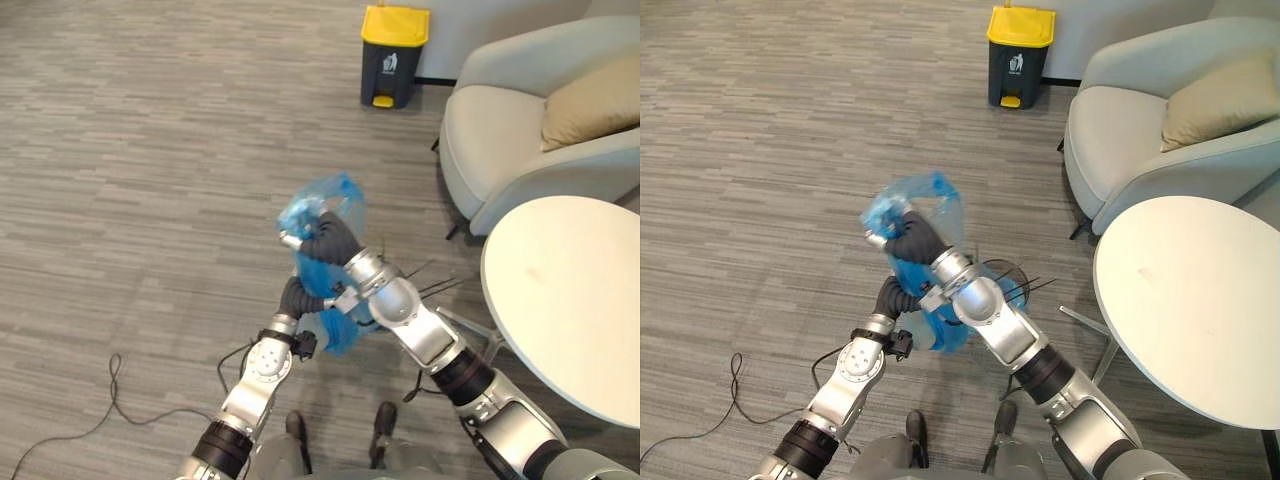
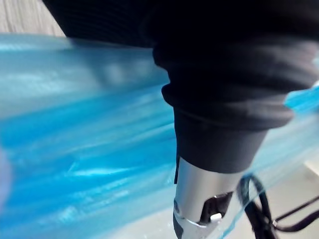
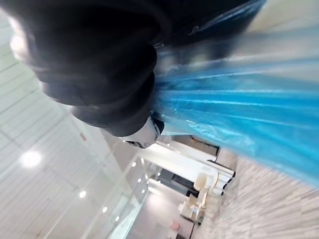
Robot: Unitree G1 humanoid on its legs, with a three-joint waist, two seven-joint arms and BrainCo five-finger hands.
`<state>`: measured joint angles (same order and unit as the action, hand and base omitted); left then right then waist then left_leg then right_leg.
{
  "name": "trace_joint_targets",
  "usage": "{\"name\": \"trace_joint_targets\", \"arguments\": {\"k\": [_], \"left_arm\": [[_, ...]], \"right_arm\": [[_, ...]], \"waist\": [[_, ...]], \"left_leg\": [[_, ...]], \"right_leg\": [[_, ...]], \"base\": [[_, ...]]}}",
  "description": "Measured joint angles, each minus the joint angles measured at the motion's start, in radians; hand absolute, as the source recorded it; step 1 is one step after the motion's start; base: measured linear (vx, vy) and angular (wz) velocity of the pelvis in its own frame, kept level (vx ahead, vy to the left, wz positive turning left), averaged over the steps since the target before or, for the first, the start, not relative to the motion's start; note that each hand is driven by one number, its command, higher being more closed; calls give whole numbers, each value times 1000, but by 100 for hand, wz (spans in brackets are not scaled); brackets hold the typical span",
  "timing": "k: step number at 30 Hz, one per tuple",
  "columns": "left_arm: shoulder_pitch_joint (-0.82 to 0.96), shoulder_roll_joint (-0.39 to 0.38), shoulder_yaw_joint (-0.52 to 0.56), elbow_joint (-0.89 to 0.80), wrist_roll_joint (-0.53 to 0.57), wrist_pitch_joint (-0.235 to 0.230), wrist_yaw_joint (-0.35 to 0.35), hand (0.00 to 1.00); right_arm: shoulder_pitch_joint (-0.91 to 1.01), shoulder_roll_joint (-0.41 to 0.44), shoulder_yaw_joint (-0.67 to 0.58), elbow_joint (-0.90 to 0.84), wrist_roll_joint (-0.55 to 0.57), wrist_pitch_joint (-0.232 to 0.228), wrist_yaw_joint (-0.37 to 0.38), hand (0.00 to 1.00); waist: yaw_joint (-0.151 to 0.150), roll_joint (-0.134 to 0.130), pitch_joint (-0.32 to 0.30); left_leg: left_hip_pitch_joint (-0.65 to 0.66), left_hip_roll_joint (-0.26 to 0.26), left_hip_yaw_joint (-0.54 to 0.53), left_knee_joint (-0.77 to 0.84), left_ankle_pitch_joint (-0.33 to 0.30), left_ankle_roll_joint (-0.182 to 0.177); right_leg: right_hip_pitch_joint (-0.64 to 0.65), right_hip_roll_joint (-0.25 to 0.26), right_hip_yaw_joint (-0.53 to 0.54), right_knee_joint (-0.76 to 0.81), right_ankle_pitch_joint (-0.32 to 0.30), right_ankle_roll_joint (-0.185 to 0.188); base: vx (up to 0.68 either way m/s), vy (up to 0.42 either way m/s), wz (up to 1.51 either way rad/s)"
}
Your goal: Gather rubbish on tea table into small bin, then transfer packed bag to large trash can.
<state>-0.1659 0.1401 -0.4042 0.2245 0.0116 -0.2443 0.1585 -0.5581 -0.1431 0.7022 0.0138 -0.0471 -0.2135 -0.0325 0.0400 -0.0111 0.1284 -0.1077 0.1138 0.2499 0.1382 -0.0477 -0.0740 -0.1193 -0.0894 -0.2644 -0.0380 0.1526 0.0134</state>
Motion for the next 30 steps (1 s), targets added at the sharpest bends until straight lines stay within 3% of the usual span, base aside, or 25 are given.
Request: {"name": "trace_joint_targets", "arguments": {"k": [5, 6, 11, 21, 22, 30], "left_arm": [[-50, 4, 3, 86, 18, 0, 28, 0], [-50, 9, 4, 100, 44, -1, 42, 100], [-51, 32, 4, 127, 107, 0, 61, 100], [-51, 31, -15, 139, 127, 0, 61, 100], [-51, 31, -20, 139, 127, 0, 61, 100], [-28, -2, -30, 133, 66, 28, 60, 100]], "right_arm": [[-10, -1, 63, 0, 8, 30, 21, 100], [-26, -4, 80, 0, 12, 39, 34, 100], [-87, -17, 113, 0, 46, 67, 56, 100], [-120, -21, 163, 7, 49, 70, 59, 100], [-120, -21, 164, 9, 48, 70, 59, 0], [-40, -10, 148, 15, -10, 52, 60, 0]], "waist": [[1, -5, -21], [1, -8, -23], [3, -11, -25], [4, -23, -35], [4, -23, -35], [0, -15, -52]], "left_leg": [[22, 10, 9, -2, 0, -1], [29, 13, 19, -6, 1, -3], [47, 21, 30, -22, 8, -13], [54, 30, 27, -31, 15, -24], [54, 30, 27, -31, 15, -24], [75, 27, 25, -41, 14, -23]], "right_leg": [[19, 15, 19, -9, 4, -5], [21, 19, 28, -18, 8, -9], [25, 32, 48, -25, 16, -16], [30, 53, 49, -38, 21, -22], [31, 53, 49, -39, 21, -22], [59, 53, 54, -60, 25, -15]], "base": [[-50, -6, -11], [-59, -12, -20], [-34, -2, -13], [3, 8, -1], [10, 46, 2], [6, 49, 0]]}}
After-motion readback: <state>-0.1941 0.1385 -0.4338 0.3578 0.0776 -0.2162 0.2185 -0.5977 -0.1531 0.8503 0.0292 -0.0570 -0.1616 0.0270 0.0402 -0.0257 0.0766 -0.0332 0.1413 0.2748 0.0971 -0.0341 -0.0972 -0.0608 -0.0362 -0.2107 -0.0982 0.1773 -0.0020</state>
